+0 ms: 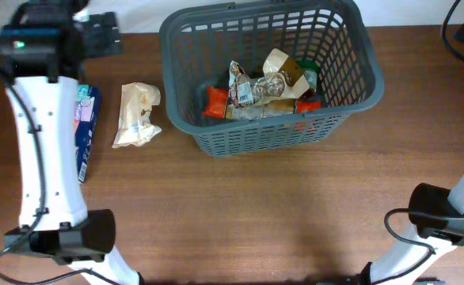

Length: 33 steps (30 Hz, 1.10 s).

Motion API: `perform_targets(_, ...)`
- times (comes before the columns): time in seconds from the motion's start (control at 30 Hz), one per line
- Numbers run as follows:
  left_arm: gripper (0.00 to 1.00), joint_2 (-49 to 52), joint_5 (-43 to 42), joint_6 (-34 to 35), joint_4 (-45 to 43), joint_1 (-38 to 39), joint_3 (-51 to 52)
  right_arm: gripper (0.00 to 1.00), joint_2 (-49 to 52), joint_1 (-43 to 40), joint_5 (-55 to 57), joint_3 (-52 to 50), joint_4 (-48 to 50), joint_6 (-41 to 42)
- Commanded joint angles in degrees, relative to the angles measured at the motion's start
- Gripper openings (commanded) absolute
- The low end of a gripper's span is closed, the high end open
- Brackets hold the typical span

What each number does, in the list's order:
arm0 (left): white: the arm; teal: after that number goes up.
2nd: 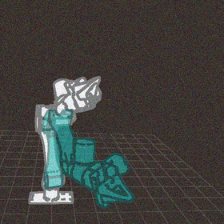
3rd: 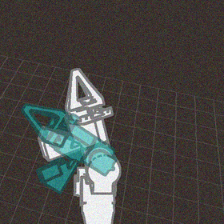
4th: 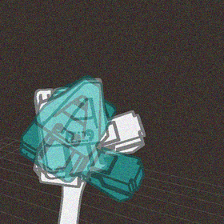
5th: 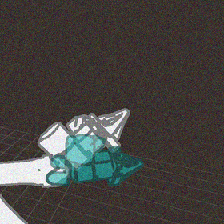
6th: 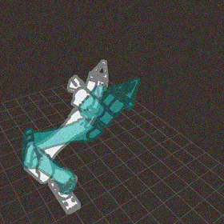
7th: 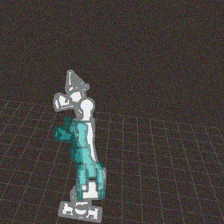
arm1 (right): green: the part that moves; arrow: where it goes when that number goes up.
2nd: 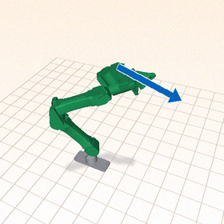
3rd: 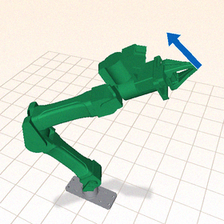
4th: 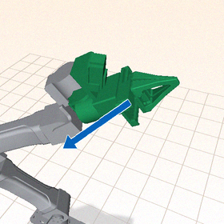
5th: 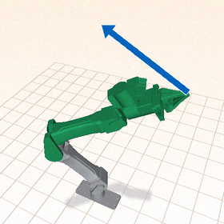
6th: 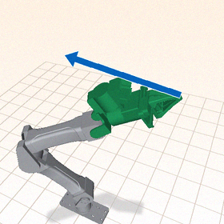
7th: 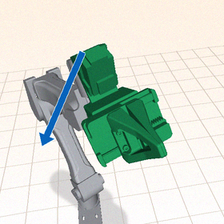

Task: Pack container
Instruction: 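Open the left gripper and move it back to the clear snack pouch, then grasp the clear snack pouch with the left gripper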

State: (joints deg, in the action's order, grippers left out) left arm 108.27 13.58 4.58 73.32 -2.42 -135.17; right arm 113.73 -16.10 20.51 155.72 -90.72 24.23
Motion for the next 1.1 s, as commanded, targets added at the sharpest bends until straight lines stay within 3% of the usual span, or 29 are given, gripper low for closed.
perform_targets(0.0, 0.99, -0.22, -5.81, 2.91, 0.46, -3.32, 3.98, 0.99, 0.00, -0.07, 0.26, 0.07, 0.04, 0.72)
perform_targets(0.23, 0.99, -0.22, -8.04, 0.15, -5.88, -3.30, 17.40, 0.99, 0.00, -0.07, 0.26, 0.07, 0.04, 0.72)
perform_targets(0.7, 0.99, -0.17, -17.46, -3.34, -35.65, -2.95, 50.62, 0.99, 0.00, -0.07, 0.26, 0.07, 0.04, 0.72)
perform_targets(0.87, 0.99, 0.07, -17.44, -7.21, -42.25, -2.82, 55.98, 0.99, 0.00, -0.07, 0.26, 0.07, 0.04, 0.72)
perform_targets(1.07, 0.99, 3.89, -17.29, -8.13, -42.93, -2.84, 57.16, 0.99, 0.00, -0.07, 0.26, 0.07, 0.04, 0.72)
